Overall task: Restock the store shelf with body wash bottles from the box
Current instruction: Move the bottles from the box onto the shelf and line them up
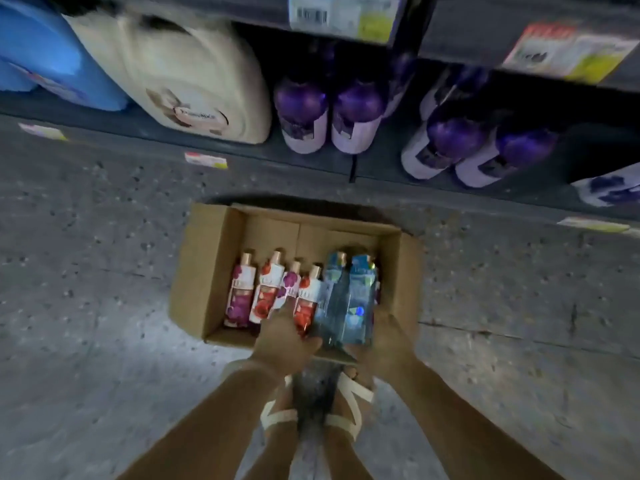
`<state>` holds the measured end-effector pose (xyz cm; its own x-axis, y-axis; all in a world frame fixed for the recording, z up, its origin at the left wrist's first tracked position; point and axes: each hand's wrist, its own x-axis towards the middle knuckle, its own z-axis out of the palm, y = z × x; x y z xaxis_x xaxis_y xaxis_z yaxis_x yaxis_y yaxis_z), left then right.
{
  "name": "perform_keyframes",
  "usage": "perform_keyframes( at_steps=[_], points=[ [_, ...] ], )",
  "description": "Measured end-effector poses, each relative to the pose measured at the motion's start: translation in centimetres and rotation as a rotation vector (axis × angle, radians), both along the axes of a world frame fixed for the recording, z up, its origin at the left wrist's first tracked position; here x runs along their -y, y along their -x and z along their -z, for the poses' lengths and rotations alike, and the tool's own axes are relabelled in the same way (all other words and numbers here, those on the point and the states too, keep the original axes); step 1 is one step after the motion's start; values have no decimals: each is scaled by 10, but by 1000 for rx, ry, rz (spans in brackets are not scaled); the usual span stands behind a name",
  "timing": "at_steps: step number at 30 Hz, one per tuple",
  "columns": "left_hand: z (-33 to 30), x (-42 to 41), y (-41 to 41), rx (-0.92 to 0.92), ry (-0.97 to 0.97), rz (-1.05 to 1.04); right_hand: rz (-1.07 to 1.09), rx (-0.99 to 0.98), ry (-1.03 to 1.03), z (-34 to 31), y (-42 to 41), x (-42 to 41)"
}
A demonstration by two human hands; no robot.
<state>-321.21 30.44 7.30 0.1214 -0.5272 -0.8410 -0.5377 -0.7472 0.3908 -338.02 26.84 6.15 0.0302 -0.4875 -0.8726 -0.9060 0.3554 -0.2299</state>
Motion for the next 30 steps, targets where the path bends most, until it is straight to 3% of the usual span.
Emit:
perform_keyframes(
  at_steps=[6, 9, 16, 23, 30],
  points=[
    [141, -1, 14, 61, -47, 157, 198, -86, 3, 108, -15, 5],
    [182, 4, 29, -7, -48, 141, 304, -123, -5, 146, -11, 7],
    [261, -4, 39, 25, -59, 27, 199, -263, 45, 175, -10, 3],
    [228, 1, 52, -21, -12, 43, 301, -211, 51, 170, -7, 8],
    [216, 9, 42, -221, -137, -89, 400, -135, 56, 167, -2, 11]
  ],
)
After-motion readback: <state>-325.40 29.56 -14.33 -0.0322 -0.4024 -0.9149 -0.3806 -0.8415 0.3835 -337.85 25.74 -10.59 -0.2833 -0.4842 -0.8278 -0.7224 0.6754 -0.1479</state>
